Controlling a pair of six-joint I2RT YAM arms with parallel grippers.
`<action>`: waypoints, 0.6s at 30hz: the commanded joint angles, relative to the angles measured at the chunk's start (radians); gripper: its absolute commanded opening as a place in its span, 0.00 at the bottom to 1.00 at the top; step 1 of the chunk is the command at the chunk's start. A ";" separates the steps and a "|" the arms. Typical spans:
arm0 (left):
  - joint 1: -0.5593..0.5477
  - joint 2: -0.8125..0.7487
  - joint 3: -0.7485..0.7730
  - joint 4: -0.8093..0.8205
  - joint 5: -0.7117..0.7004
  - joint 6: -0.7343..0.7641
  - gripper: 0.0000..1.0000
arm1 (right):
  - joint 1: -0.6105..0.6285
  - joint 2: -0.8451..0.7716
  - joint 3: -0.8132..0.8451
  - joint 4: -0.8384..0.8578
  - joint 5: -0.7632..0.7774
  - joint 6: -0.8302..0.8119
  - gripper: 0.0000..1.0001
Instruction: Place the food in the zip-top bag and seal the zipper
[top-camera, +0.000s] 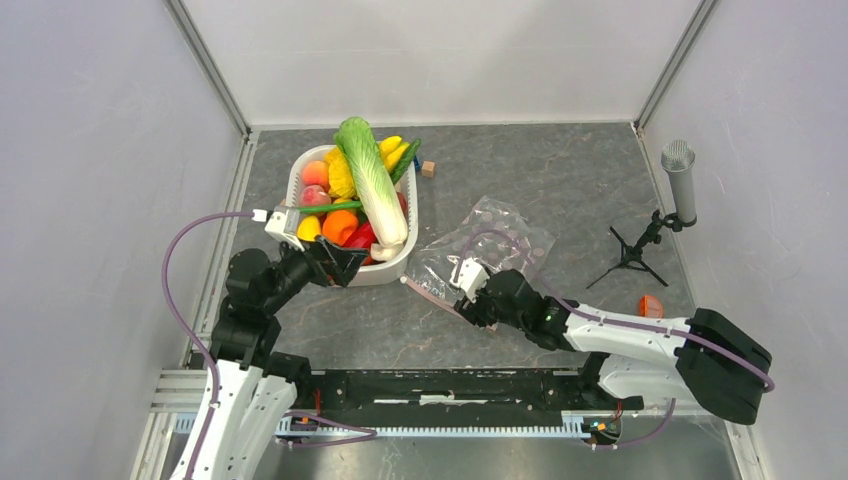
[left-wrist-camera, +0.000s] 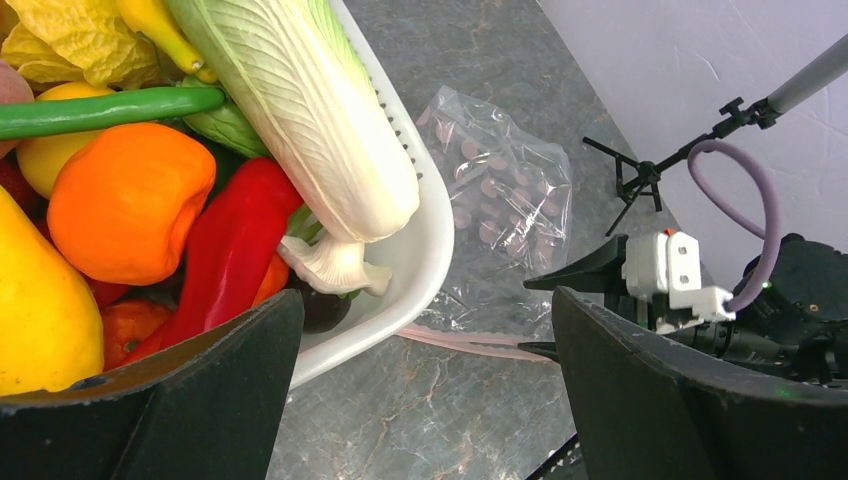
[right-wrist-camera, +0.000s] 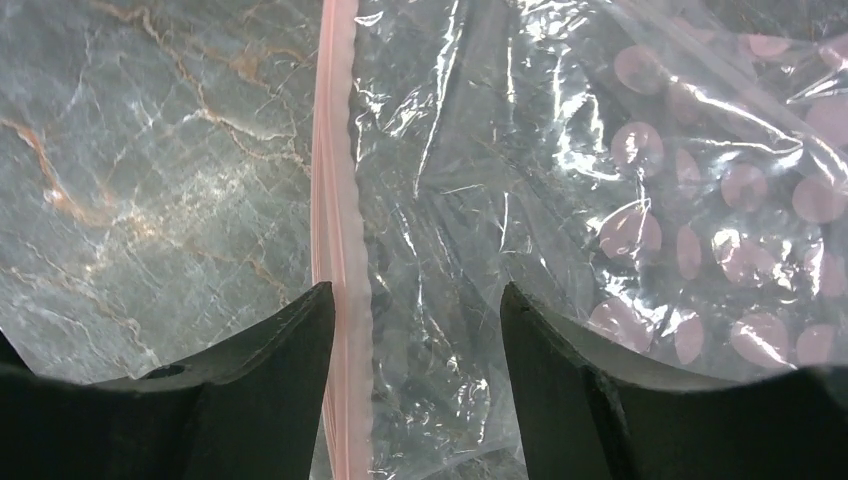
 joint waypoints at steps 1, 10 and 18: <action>0.003 -0.020 0.001 0.014 0.003 -0.046 1.00 | 0.039 0.001 -0.012 0.107 0.026 -0.138 0.66; 0.003 -0.018 0.003 0.013 0.004 -0.046 1.00 | 0.105 0.181 0.078 0.071 0.153 -0.186 0.53; 0.003 -0.028 0.004 0.003 0.000 -0.044 1.00 | 0.105 0.168 0.022 0.164 0.259 -0.177 0.20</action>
